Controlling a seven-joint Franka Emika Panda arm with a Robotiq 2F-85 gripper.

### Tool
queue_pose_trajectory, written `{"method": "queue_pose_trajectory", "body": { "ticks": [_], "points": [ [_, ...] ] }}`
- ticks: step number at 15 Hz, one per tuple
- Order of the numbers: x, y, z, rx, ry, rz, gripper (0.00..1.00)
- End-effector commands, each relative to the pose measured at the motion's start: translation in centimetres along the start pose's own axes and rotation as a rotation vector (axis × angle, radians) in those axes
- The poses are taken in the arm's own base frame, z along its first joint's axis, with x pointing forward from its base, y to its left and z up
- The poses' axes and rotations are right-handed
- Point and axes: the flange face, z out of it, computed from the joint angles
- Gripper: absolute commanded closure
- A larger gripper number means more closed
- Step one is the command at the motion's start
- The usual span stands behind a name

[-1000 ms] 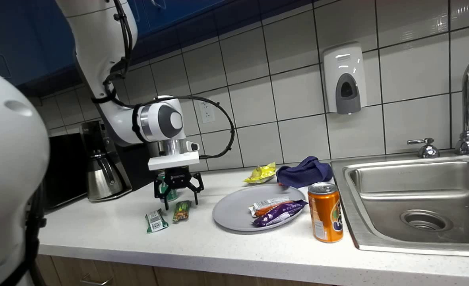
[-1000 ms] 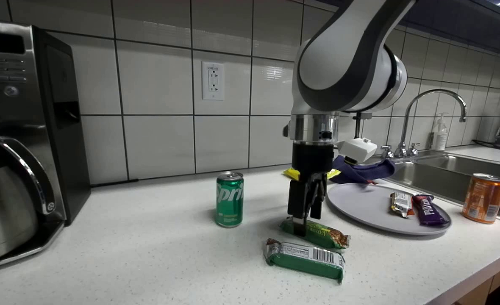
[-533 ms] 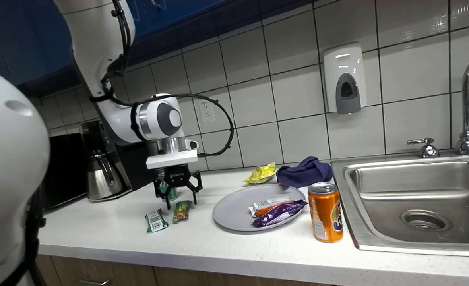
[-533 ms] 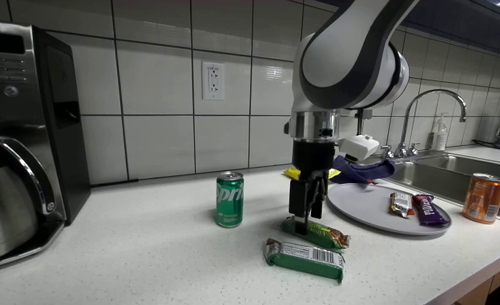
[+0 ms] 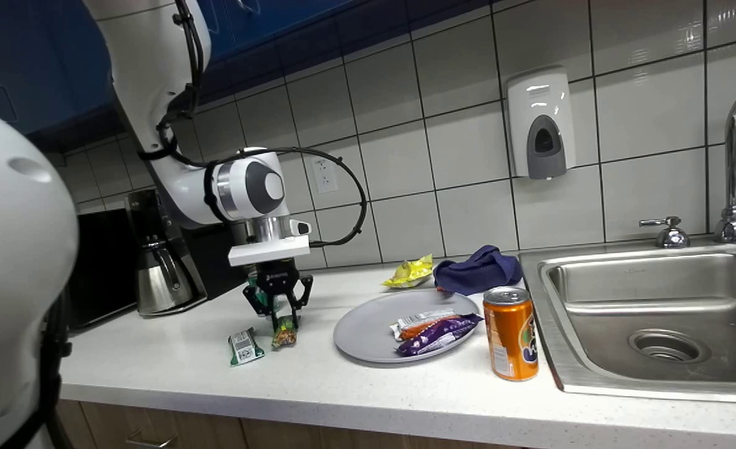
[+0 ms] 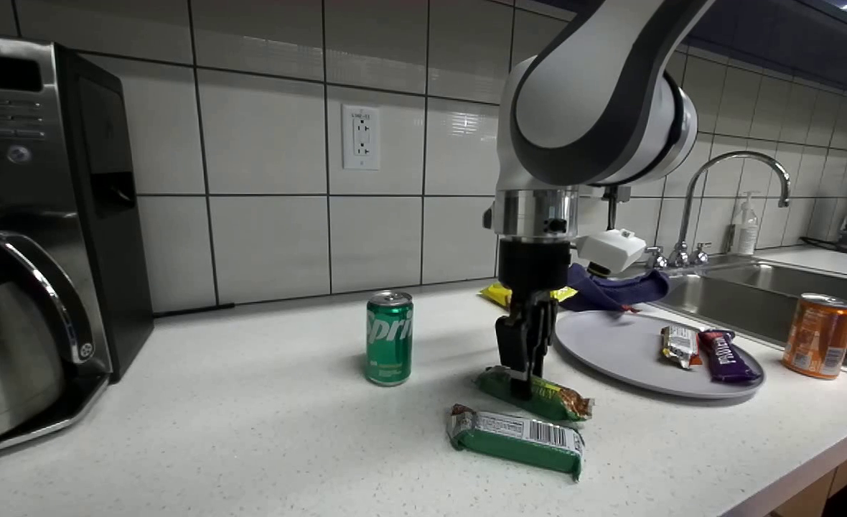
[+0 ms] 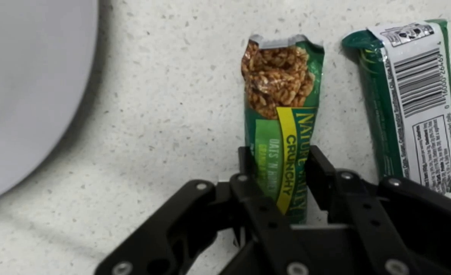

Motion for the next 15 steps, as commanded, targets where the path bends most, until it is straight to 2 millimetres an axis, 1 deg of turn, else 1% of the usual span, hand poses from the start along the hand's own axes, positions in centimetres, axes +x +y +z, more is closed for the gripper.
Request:
{"method": "queue_pose_trajectory", "body": {
  "ticks": [1,5,9,12,15],
  "points": [
    [-0.7,-0.7,-1.1,-0.016,0.007,0.005,0.88],
    [-1.0,-0.8,-2.3,-0.026,0.011,0.005,0.88],
    [-1.9,-0.5,-4.0,-0.040,0.024,0.034,0.88],
    [-3.1,0.3,-5.1,-0.053,0.035,0.080,0.88],
    [-4.6,1.5,-6.2,-0.069,0.043,0.138,0.88]
  ]
}}
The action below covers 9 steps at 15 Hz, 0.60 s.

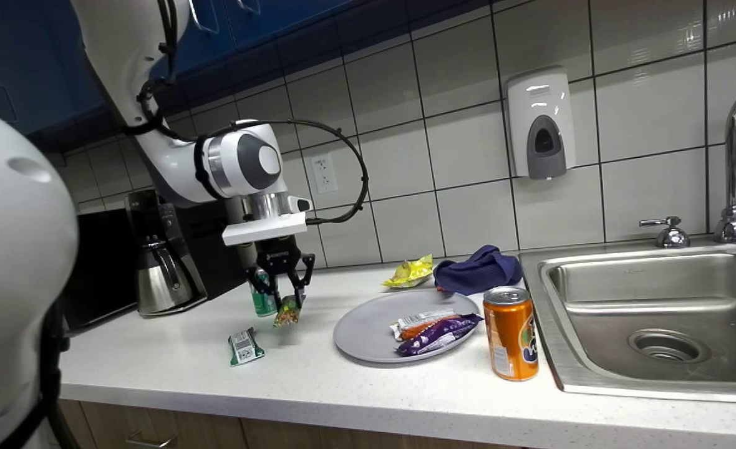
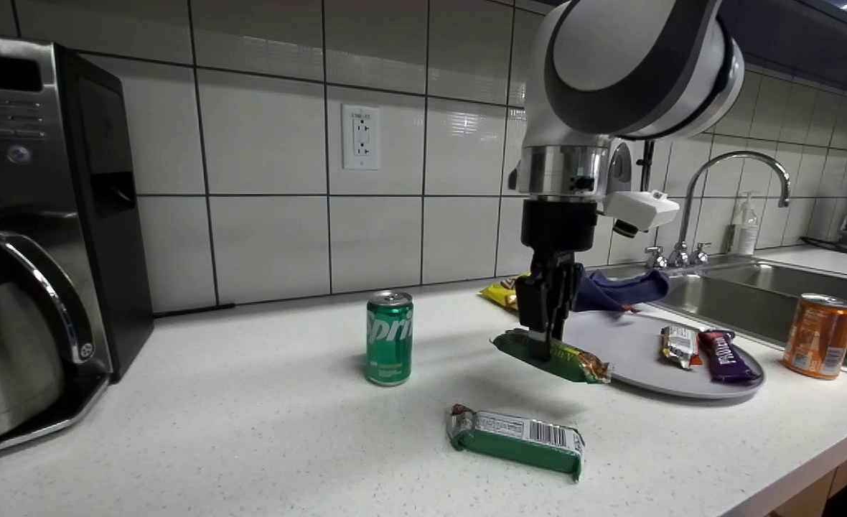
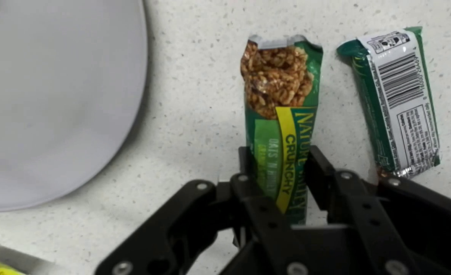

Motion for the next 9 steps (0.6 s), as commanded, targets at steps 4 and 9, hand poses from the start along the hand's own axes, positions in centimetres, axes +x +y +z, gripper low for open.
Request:
{"method": "queue_pose_trajectory", "body": {
  "ticks": [4,9],
  "points": [
    [-3.8,2.9,-2.7,-0.054,-0.004,0.114,0.88],
    [-5.8,4.9,-3.1,-0.078,-0.007,0.139,0.88]
  ]
}}
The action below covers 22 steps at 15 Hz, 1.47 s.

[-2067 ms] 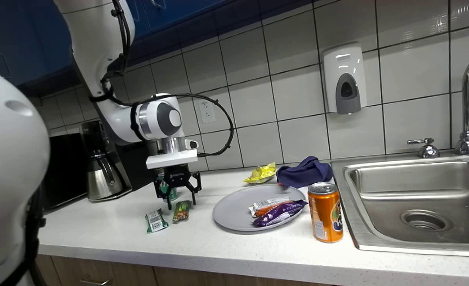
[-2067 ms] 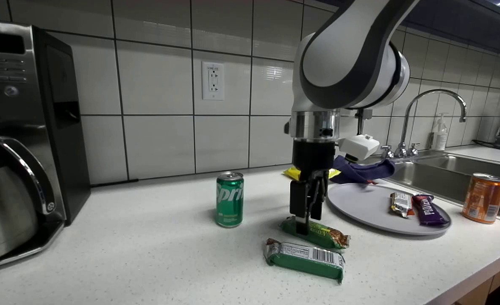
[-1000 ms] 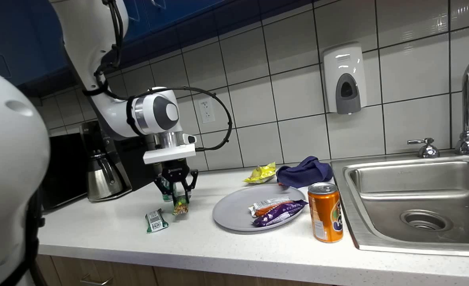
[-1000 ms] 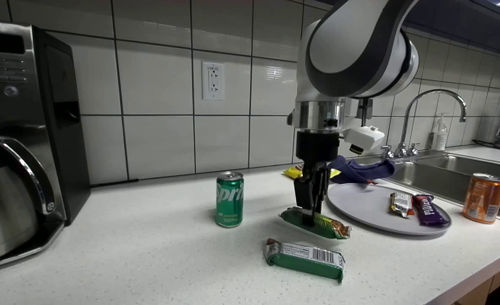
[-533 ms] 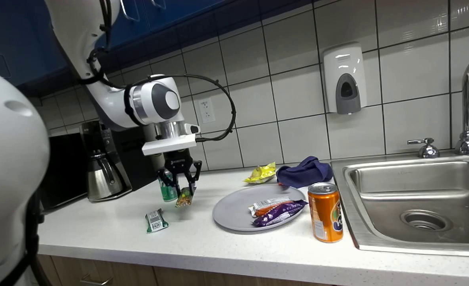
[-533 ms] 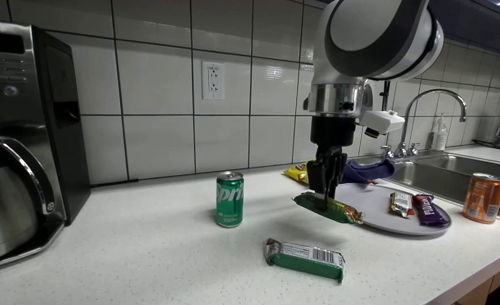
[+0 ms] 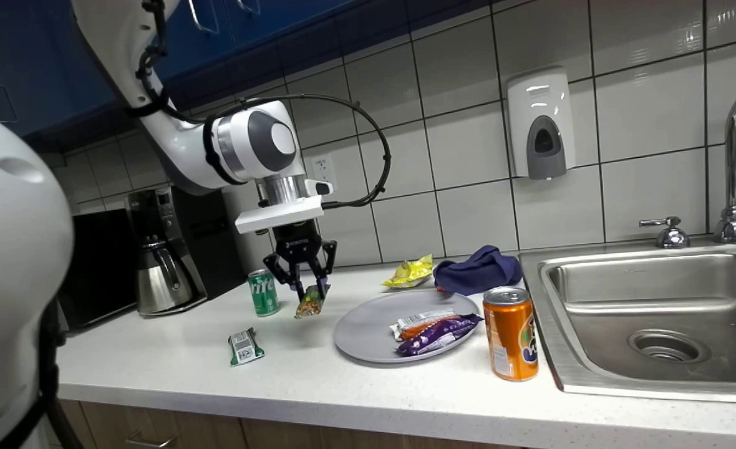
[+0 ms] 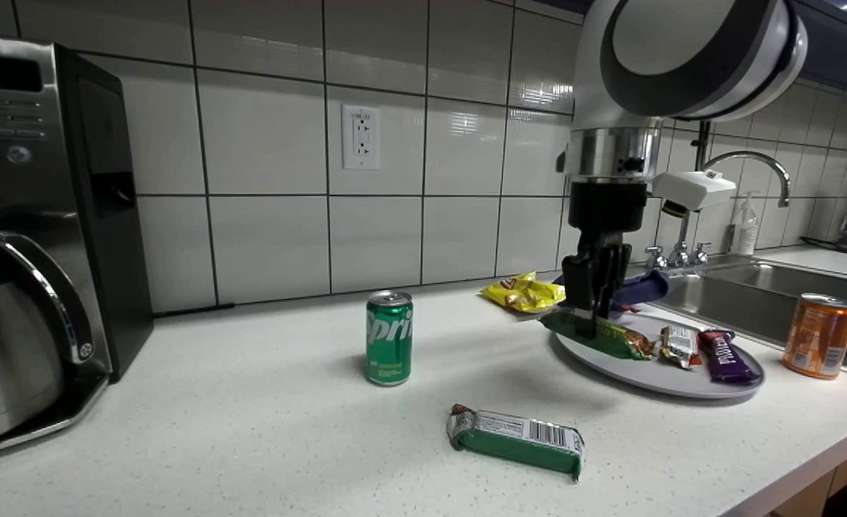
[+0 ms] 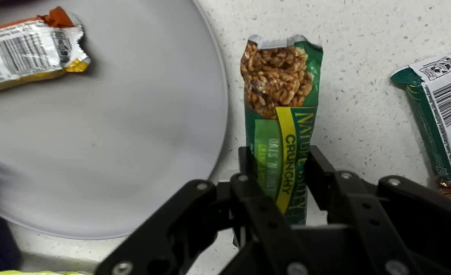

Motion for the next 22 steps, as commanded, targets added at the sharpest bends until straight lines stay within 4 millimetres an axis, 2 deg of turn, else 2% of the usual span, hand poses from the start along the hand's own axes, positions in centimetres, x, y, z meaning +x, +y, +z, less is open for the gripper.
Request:
{"method": "queue_pose_trajectory", "body": {
  "ticks": [1,14,22],
  "points": [
    [-2.1,1.5,-1.0,-0.032,-0.007,0.029,0.88],
    [-5.7,7.7,0.3,-0.030,-0.034,0.019,0.88],
    [-7.5,10.1,1.6,-0.009,-0.059,-0.068,0.88]
  ]
}}
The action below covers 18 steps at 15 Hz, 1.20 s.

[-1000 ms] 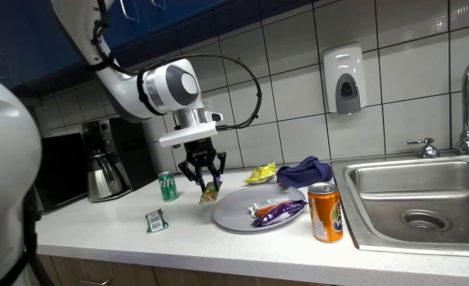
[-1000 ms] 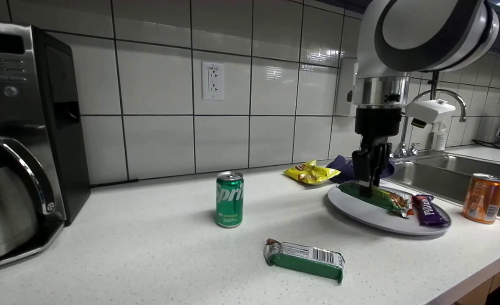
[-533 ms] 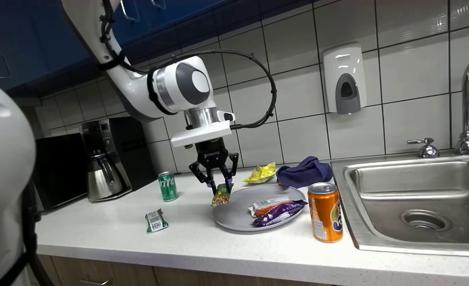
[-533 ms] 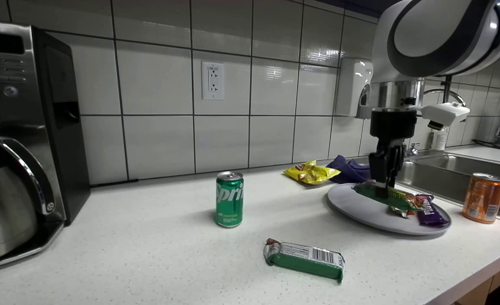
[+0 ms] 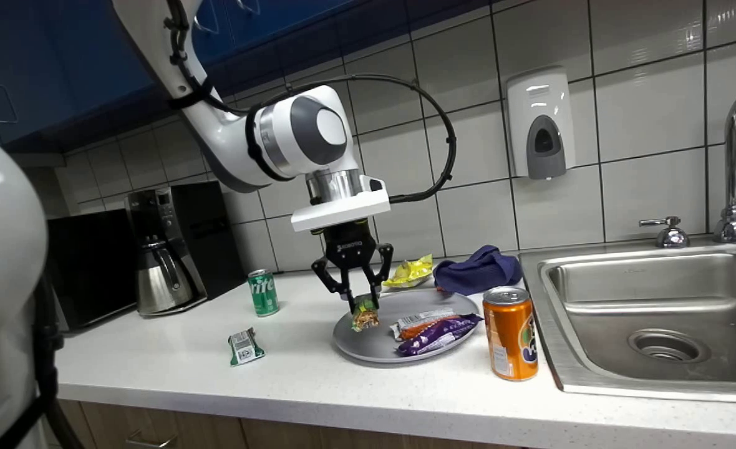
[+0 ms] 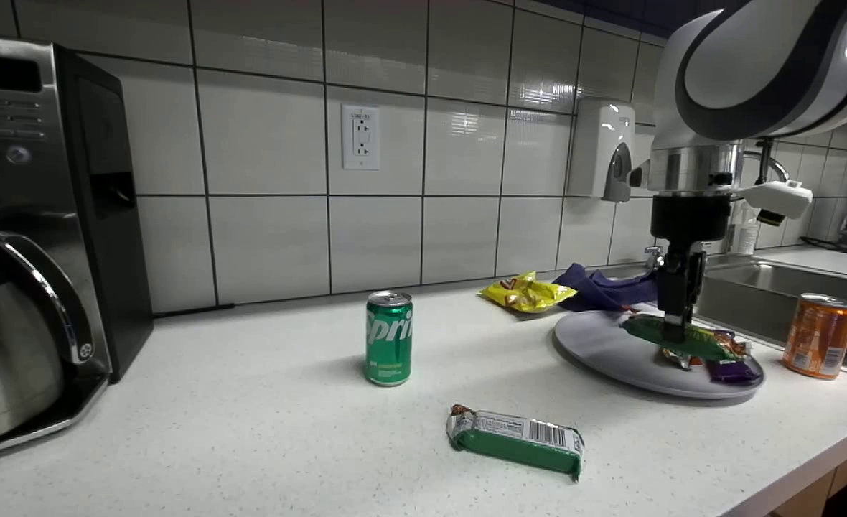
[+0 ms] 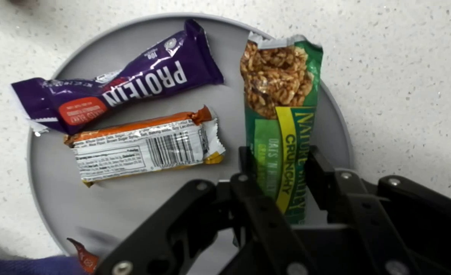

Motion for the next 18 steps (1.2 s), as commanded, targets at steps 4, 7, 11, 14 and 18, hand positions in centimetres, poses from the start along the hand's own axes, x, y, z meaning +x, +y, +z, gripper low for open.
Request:
{"method": "queue_pose_trajectory", "body": {
  "ticks": [4,7,11,14,18],
  "points": [
    [-1.3,1.5,0.9,0.005,-0.004,-0.067,0.88],
    [-1.0,1.5,1.4,0.010,-0.004,-0.080,0.88],
    [-0.5,1.3,2.5,0.017,-0.004,-0.088,0.88],
    [-0.4,1.3,3.2,0.018,-0.006,-0.091,0.88],
    [-0.2,1.0,3.0,0.021,0.005,-0.088,0.38]
  ]
}}
